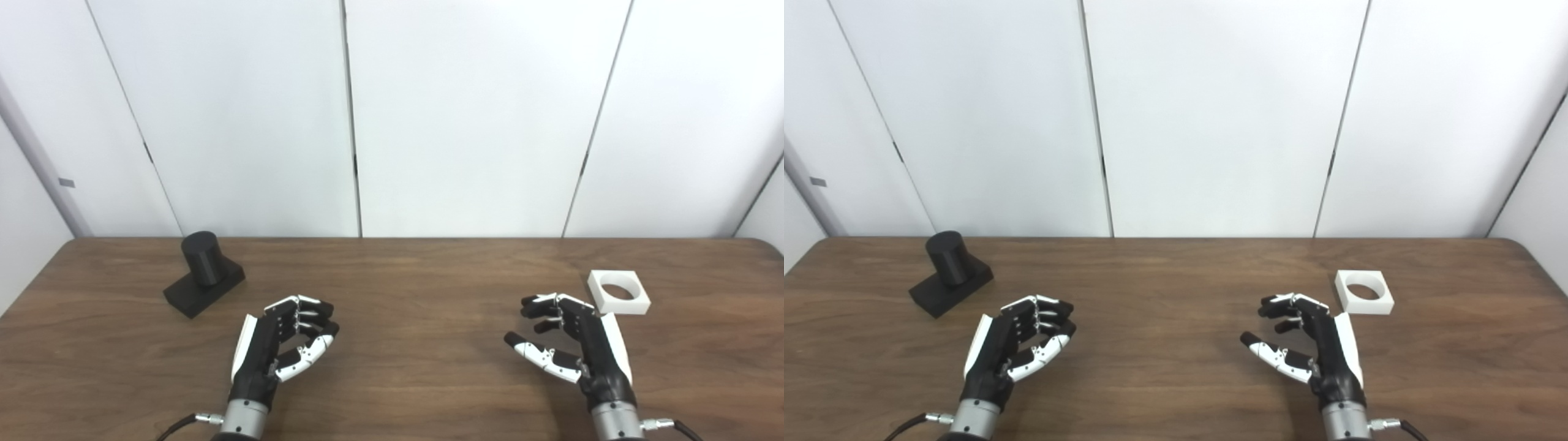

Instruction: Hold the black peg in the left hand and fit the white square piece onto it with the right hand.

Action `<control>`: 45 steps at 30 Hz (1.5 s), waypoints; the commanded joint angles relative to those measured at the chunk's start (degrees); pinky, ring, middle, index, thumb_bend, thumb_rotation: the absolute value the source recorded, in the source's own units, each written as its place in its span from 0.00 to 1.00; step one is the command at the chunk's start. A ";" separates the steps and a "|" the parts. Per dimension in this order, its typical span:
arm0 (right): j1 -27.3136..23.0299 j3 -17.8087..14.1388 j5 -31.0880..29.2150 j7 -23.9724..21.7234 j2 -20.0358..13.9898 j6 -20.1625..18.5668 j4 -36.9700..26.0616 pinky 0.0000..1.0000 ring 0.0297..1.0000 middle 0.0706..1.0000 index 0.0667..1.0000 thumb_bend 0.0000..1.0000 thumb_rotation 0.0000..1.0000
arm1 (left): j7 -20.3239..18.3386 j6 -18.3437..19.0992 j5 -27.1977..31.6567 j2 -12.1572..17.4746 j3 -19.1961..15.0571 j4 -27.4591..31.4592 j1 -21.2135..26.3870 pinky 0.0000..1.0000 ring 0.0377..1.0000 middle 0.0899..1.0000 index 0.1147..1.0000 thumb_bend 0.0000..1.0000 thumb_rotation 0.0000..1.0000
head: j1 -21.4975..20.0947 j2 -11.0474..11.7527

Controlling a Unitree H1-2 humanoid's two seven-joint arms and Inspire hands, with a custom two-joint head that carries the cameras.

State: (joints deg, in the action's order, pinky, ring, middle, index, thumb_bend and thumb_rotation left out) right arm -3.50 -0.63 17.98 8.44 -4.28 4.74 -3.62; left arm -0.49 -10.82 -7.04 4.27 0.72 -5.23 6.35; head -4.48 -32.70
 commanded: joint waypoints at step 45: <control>-1.26 -1.80 -1.75 -1.69 -2.89 -0.85 -5.18 0.48 0.58 0.60 0.45 0.50 0.12 | 3.10 2.69 -7.65 -1.36 2.51 4.44 2.63 0.50 0.61 0.63 0.43 0.50 0.06 | 17.15 1.39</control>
State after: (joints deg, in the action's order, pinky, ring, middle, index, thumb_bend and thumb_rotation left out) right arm -3.34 -2.41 16.25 6.63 -7.17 3.20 -6.52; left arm 1.63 -7.21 -13.09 1.87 3.32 -3.32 6.69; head 12.66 -31.29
